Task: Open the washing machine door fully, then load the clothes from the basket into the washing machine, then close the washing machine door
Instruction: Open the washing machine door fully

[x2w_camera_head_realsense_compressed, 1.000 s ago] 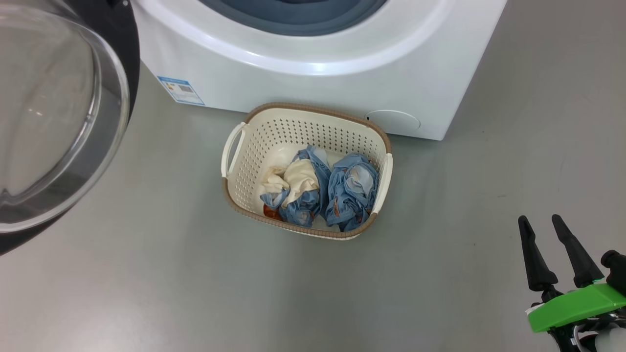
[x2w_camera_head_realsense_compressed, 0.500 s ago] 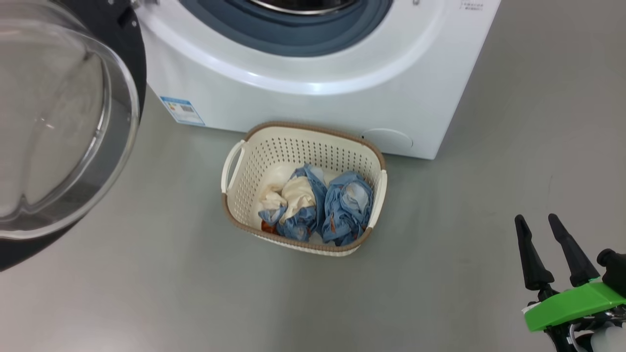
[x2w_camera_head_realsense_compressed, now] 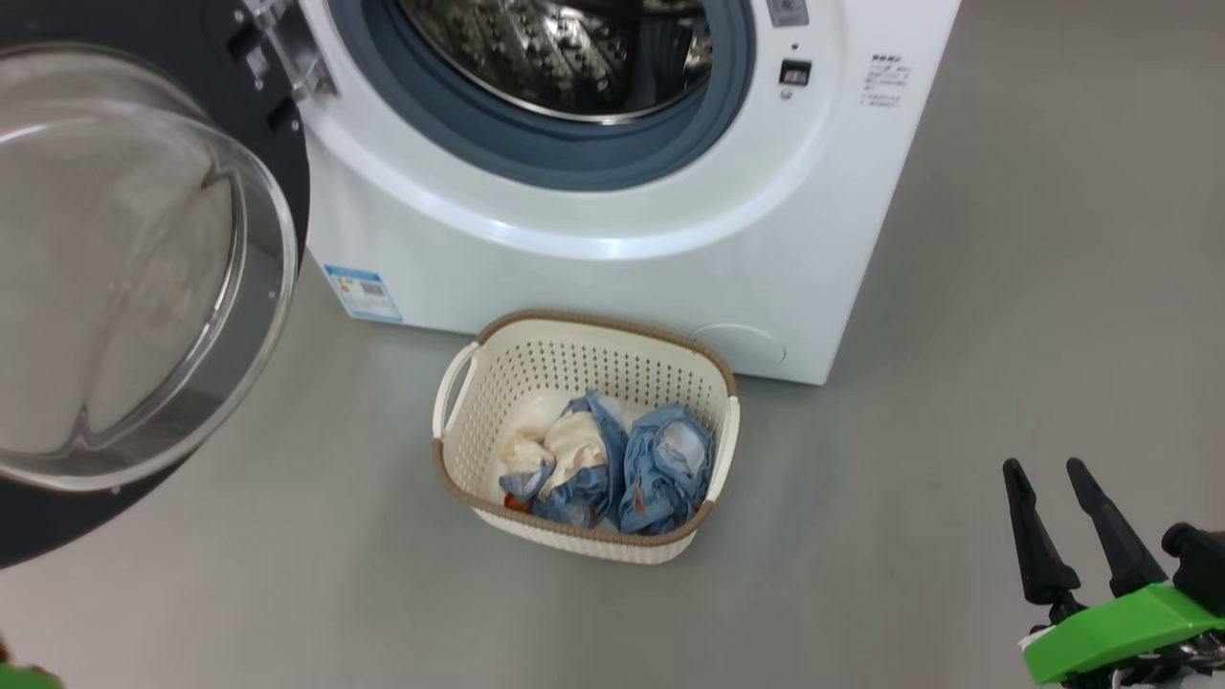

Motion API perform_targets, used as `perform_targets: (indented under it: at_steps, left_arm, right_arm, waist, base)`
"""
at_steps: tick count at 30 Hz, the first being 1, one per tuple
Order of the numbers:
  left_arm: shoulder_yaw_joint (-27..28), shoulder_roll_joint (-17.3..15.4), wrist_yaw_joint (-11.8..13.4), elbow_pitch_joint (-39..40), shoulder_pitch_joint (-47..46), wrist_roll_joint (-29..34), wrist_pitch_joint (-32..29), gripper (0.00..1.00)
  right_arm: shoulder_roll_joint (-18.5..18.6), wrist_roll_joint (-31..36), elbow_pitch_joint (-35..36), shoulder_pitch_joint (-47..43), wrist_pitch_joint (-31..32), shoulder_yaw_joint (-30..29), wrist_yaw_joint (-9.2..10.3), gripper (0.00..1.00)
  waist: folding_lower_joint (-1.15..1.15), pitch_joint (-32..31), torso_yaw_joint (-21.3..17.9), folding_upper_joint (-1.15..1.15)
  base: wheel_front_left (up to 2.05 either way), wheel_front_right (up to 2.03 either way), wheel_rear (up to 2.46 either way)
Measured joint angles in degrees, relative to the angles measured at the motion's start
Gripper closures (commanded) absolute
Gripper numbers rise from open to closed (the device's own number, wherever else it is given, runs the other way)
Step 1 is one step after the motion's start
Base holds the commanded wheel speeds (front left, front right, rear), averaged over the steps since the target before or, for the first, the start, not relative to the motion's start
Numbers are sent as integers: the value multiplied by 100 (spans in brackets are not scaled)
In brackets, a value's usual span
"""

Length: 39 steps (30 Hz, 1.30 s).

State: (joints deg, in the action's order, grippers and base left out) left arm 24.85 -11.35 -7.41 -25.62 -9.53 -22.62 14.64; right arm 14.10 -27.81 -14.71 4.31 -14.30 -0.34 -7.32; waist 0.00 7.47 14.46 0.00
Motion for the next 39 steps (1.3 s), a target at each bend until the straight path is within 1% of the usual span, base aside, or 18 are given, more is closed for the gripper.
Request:
perform_targets:
  at_steps: [1, 2, 3, 4, 5, 10, 22, 26, 34, 39]
  left_arm:
    - [-125, 21, 0, 109, 126, -2, 0, 29]
    - [-246, 24, 1, 198, 245, -1, 0, 18]
    - [-324, 42, 1, 276, 351, 9, 0, 12]
    - [-390, 69, 1, 338, 437, 9, 0, 2]
    - [-469, 105, 1, 412, 510, 1, 0, 0]
    - [-856, 194, 1, 700, 793, 1, 0, 0]
    - [-1730, 179, 1, 1138, 981, -212, 0, 0]
    - [-2028, 125, 1, 1224, 988, -294, 0, 0]
    - [-2435, 93, 1, 1402, 985, -349, 0, 0]
    - [-2604, 85, 1, 1540, 981, -339, 0, 0]
  right_arm:
    - [-1, -20, -1, -36, 0, 4, 0, 0]
    - [-3, -37, -2, -64, 0, 13, 0, 0]
    - [-2, -60, -2, -97, 0, 23, 0, 0]
    - [-3, -60, -4, -114, 0, 31, 0, 0]
    - [-3, -60, -3, -118, 0, 31, 0, 0]
    - [-11, -63, 5, -236, 0, 25, 0, 0]
    - [-18, -77, 46, -325, 0, 10, 0, 0]
    - [-20, -77, 66, -324, 0, 5, 0, 0]
    - [-57, -76, 98, -314, 0, -21, 0, 0]
    - [-76, -76, 113, -311, 0, -70, 0, 0]
  waist:
    - [0, -52, -13, 0]
    - [0, -99, -28, 0]
    - [0, -144, -46, 0]
    - [0, -185, -67, 0]
    - [0, -220, -92, 0]
    - [0, -348, -269, 0]
    - [0, -436, -943, 0]
    - [0, -417, -1185, 0]
    - [0, -320, -1605, 0]
    - [0, -245, -1787, 0]
  base:
    - [0, 0, 0]
    - [0, 0, 0]
    - [0, 0, 0]
    - [0, 0, 0]
    - [0, 0, 0]
    - [0, 0, 0]
    - [0, 0, 0]
    - [0, 0, 0]
    - [0, 0, 0]
    - [0, 0, 0]
